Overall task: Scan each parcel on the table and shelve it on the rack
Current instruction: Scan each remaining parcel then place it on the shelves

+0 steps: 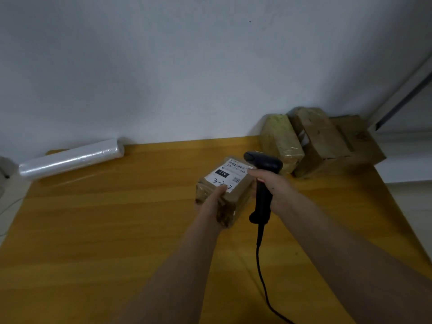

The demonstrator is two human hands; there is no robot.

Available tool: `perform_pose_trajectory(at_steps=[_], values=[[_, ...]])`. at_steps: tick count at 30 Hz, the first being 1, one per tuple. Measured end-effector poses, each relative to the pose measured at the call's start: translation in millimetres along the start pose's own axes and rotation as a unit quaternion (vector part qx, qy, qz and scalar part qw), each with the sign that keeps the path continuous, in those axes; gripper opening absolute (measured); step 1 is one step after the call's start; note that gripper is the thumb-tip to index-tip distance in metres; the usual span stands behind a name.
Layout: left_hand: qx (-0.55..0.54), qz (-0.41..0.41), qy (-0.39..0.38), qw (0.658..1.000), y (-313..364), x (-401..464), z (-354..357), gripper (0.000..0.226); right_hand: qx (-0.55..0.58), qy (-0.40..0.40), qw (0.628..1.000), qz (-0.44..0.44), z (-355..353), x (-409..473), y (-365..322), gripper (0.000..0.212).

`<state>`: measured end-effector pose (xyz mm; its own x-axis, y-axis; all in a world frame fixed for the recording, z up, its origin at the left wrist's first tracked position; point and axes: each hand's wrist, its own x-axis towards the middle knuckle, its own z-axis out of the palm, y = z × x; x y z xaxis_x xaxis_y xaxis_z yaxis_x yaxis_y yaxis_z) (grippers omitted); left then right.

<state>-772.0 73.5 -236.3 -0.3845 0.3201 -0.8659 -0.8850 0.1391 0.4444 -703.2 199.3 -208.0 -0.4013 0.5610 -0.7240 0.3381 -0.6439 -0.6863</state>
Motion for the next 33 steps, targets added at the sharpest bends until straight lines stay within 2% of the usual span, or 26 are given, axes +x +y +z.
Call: perform_pose_trajectory(at_steps=[8, 11, 13, 15, 18, 22, 25, 29, 33], values=[[0.209, -0.066, 0.005, 0.976, -66, -13, 9, 0.086, -0.038, 0.009, 0.999, 0.021, -59, -13, 15, 0.037], [0.209, 0.01, 0.041, 0.977, -66, -7, 13, 0.084, -0.038, 0.001, 0.999, 0.01, -74, -18, 16, 0.018], [0.193, 0.053, 0.068, 0.977, -63, -3, 17, 0.093, -0.046, -0.004, 0.999, 0.003, -79, -17, 16, 0.017], [0.18, 0.07, 0.075, 0.978, -63, -4, 23, 0.09, -0.055, -0.011, 0.998, -0.004, -80, -20, 14, 0.016], [0.173, 0.076, 0.078, 0.979, -69, -2, 26, 0.084, -0.073, -0.064, 0.995, -0.026, -77, -29, 13, 0.012], [0.165, 0.066, 0.078, 0.981, -79, -4, 23, 0.08, -0.173, -0.109, 0.977, -0.056, -77, -48, 6, 0.013], [0.169, 0.066, 0.082, 0.98, -85, -5, 21, 0.076, -0.262, -0.101, 0.957, -0.072, -78, -63, 0, 0.019], [0.19, 0.059, 0.088, 0.976, -85, -4, 17, 0.068, -0.306, -0.088, 0.945, -0.081, -77, -77, 0, 0.028], [0.2, 0.058, 0.101, 0.973, -83, -7, 13, 0.059, -0.317, -0.092, 0.94, -0.085, -76, -88, -6, 0.02]])
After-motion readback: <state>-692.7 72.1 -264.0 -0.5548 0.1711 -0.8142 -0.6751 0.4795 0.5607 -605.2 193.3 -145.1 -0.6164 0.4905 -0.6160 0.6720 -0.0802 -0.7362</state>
